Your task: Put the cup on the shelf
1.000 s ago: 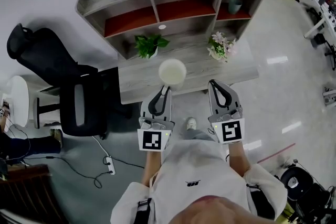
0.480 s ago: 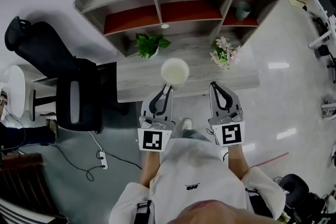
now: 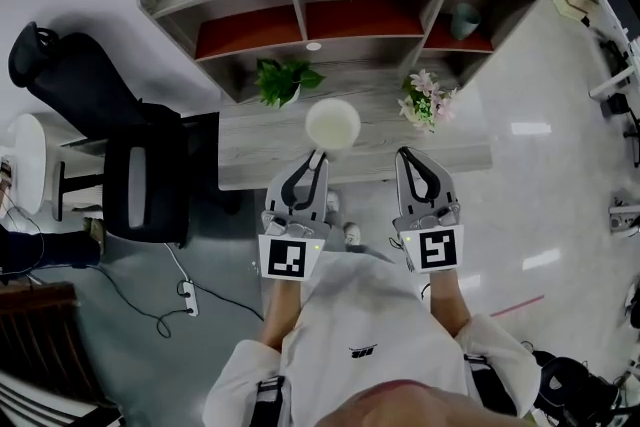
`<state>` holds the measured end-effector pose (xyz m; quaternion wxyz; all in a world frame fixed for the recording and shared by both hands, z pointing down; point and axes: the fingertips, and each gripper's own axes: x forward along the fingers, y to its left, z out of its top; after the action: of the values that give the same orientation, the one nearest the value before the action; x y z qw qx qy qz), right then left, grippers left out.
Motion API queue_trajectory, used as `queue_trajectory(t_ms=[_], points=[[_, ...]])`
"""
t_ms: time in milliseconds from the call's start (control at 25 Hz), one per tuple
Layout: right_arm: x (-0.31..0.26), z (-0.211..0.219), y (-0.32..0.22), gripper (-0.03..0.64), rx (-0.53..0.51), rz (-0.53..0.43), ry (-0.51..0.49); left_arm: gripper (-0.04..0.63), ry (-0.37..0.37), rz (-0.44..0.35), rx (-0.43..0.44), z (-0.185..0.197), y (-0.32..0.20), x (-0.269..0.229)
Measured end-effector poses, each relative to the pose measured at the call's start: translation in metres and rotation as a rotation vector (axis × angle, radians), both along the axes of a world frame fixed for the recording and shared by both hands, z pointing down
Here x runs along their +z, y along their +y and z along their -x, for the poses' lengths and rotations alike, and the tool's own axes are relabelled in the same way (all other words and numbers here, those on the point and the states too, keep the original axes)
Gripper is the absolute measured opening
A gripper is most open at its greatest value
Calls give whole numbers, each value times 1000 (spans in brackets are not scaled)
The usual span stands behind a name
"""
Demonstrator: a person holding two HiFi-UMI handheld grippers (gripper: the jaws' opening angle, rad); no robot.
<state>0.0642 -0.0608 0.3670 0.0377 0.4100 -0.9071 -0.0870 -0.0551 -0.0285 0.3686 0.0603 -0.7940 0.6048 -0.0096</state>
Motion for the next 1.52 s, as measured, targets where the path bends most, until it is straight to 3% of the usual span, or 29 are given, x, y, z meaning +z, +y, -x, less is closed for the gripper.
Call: queue_trajectory(t_ms=[520,960,1520], points=[[4,5,-30,31,6,-11,-4,52,16,-19,21,-2,-34,6],[13,22,-75,31,10,9,10,54,34,12,23,14,-80,15],[23,32,-133,31,64,37,37,52,51,43,84,21,-146,26]])
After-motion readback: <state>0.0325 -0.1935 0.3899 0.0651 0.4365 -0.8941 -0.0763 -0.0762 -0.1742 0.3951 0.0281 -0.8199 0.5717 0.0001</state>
